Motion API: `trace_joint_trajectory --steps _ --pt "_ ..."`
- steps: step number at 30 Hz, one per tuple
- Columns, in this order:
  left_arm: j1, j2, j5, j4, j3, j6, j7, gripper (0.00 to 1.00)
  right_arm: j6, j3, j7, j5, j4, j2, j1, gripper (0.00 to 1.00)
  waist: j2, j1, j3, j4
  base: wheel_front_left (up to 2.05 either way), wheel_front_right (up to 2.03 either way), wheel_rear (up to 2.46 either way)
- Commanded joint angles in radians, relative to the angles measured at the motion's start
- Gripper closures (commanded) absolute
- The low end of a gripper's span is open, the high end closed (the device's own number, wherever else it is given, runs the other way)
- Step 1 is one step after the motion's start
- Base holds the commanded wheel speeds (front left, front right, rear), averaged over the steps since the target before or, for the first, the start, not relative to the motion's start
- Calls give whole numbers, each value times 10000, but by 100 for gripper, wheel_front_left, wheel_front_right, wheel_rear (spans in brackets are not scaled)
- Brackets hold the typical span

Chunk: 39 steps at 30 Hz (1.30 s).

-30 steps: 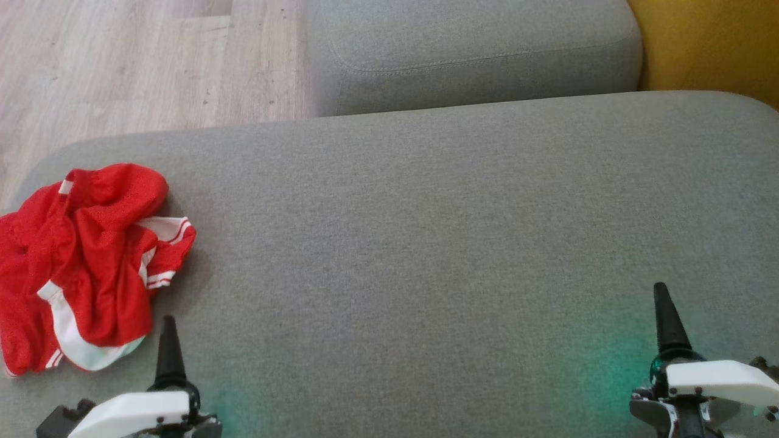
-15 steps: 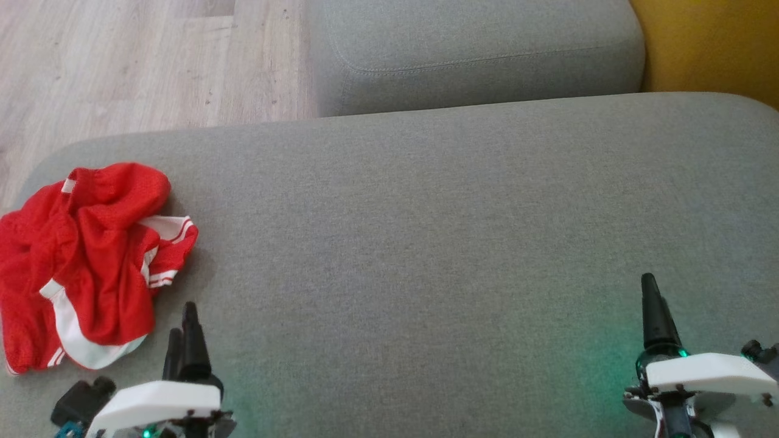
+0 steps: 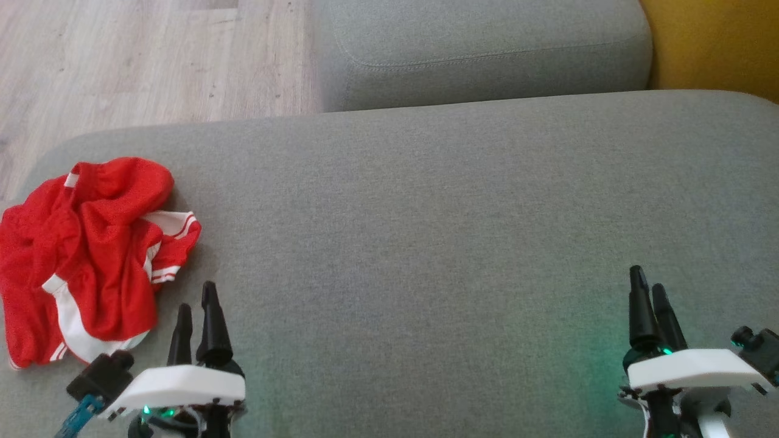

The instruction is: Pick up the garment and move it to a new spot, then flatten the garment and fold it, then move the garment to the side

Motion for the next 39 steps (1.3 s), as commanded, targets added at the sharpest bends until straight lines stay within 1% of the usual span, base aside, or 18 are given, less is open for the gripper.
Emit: trace_joint_trajectory --steps 1,6,17,29,39 --pt "-541 141 390 -462 18 78 -152 0 -3 192 -166 -415 -441 -86 -514 0 0 0 11 14 0 0 0" --pt "-576 212 1141 -657 -217 217 -329 0 -4 420 -344 -1292 -554 -92 -548 0 0 0 12 24 0 0 0" --pt "-618 344 2570 -764 -571 629 -655 0 -4 725 -668 -2808 -665 -102 -553 0 0 0 -19 0 0 0 0" --pt "-633 526 4027 -998 -994 794 -1010 0 -5 1045 -1022 -4426 -583 -113 -540 0 0 0 -105 -15 0 0 0" --pt "-626 615 5151 -1013 -1237 786 -1277 0 -6 1073 -1288 -5608 -524 -121 -539 0 0 0 -122 -36 0 0 0"
